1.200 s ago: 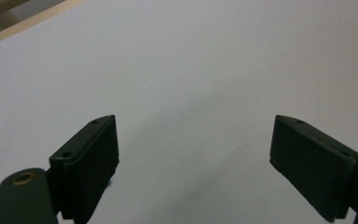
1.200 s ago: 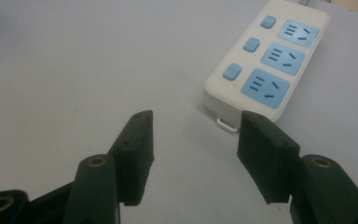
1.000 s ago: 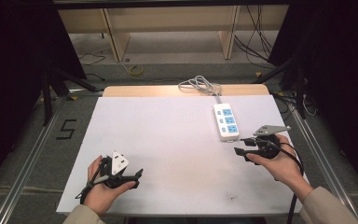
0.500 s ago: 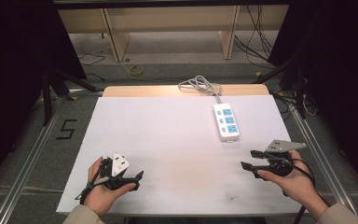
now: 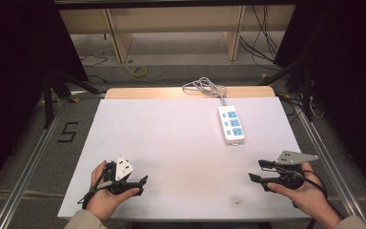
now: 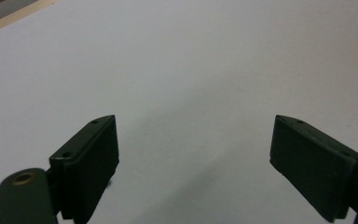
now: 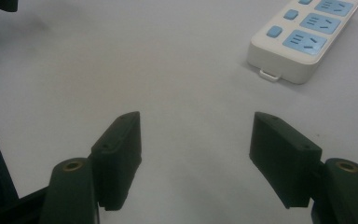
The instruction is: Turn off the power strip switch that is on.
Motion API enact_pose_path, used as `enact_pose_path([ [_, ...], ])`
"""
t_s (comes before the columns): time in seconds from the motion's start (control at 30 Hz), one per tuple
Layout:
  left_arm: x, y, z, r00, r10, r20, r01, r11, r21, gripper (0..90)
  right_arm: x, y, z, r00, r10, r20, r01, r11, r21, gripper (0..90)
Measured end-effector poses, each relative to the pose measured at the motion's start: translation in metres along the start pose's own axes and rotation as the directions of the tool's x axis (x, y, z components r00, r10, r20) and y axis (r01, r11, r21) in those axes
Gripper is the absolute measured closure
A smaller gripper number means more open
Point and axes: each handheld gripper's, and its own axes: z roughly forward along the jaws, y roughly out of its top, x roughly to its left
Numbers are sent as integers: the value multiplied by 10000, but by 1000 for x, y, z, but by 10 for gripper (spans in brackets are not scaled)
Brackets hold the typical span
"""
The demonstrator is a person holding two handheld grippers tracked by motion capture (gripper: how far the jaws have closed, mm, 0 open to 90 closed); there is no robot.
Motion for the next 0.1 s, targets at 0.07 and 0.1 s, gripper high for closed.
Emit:
enact_pose_path([
  [0.07,0,0,0,10000,-5,11,5,10000,-12,149,-1,0,0,10000,28,17,-28,10000,17,336],
  [0.1,0,0,0,10000,-7,13,7,10000,-7,149,-1,-1,0,10000,49,33,-49,10000,-12,335],
])
